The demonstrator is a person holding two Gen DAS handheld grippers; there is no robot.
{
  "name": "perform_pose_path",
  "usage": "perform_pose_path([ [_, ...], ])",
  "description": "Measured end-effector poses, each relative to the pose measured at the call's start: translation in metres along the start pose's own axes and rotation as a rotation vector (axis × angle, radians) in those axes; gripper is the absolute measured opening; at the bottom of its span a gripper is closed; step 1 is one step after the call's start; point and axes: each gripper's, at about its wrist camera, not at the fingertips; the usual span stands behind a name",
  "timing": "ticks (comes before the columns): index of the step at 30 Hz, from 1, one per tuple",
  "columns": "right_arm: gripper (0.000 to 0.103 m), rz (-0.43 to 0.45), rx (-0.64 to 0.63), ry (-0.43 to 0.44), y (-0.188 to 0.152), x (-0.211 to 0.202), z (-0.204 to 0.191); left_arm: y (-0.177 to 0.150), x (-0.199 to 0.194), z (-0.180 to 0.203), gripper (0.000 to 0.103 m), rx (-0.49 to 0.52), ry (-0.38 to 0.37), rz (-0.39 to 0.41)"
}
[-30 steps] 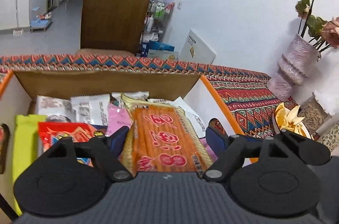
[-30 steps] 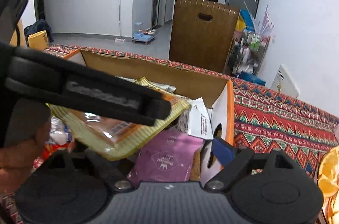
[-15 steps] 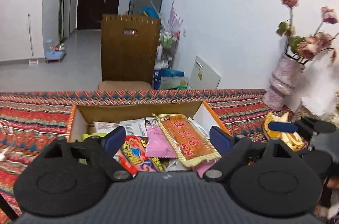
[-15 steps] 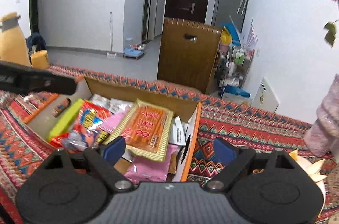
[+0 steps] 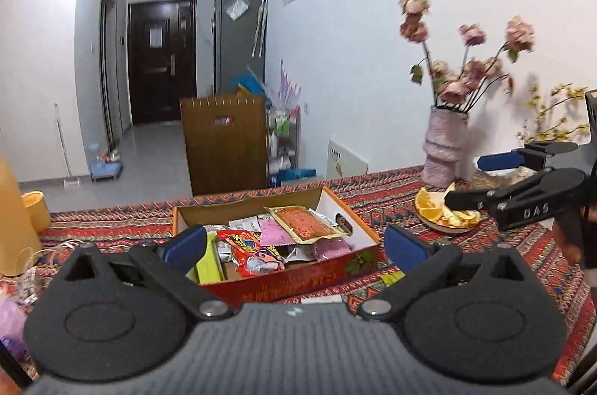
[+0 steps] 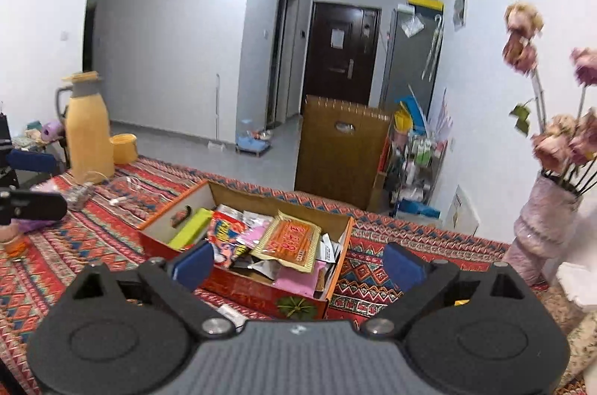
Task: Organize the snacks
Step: 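Move both open tools back from the box to the last snacks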
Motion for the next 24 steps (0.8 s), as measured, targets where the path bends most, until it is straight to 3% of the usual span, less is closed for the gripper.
perform_pose_path([
  [5,0.101,0.058,-0.003,0.031,-0.016,-0.062,-0.008,-0.026,-0.057,0.015,0.103,-0.031,0.013,0.054],
  [12,0.103,0.100,-0.006,0.075,-0.076,-0.134,-0.016,-0.083,-0.119,0.042,0.103,-0.040,0.056,0.065],
  [18,0.103,0.090,0.001,0.080,-0.129,-0.155,-0.029,-0.128,-0.148,0.057,0.103,-0.066,0.099,0.038],
  [24,0.103,0.077,0.069,0.078,-0.200,-0.158,-0.037,-0.186,-0.143,0.072,0.103,-0.082,0.146,-0.029],
])
Point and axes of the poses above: each gripper's, at about its wrist camera, not at the fingertips, and x roughly the way its jaws point, z to its right, y to its top, and after that the axes turned 12 degrees about x, right-handed
